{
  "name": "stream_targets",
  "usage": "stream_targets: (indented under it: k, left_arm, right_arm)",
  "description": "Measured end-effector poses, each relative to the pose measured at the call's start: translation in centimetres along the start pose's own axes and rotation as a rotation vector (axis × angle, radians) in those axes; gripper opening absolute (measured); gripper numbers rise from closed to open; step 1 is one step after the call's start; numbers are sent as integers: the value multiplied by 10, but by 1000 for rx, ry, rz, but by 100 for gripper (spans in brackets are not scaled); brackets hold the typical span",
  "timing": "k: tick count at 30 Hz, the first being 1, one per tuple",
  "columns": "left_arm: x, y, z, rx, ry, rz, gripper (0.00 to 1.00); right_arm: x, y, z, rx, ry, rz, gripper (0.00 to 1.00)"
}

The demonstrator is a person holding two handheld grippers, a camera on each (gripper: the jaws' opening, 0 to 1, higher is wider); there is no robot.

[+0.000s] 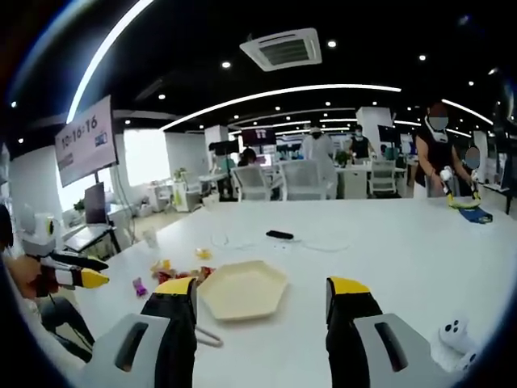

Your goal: Place the target food into the container with the food tongs after gripping and lifting it, then release it inside without dropping or visibly crushing the food.

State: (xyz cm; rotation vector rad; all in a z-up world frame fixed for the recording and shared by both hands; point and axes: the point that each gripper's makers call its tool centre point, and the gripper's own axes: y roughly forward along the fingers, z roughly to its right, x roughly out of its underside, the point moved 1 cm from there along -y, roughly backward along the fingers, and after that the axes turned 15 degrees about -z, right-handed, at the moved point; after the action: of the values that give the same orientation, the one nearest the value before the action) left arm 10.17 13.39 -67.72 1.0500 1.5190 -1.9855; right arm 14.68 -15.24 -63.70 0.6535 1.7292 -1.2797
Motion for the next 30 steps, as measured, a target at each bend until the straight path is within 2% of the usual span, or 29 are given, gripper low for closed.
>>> stream_targets:
  k: [7, 10, 18, 26, 30]
  left_arm:
    - [3, 2, 6, 36, -16, -8, 41]
    - [7, 5, 7, 35, 17, -27, 41]
    - [12, 9, 10, 72, -24, -39, 40]
    - [20, 15, 15, 84, 7, -72, 39]
    - [29, 21, 19, 116, -1, -101, 41]
  right_arm:
    - [7, -1, 1, 2, 4, -15, 65]
    - [11, 0, 2, 4, 3, -21, 65]
    - [14, 0, 0, -1, -15, -28, 65]
    - [13, -1, 0, 0, -17, -24, 65]
    - [14, -2, 0, 0, -17, -23, 65]
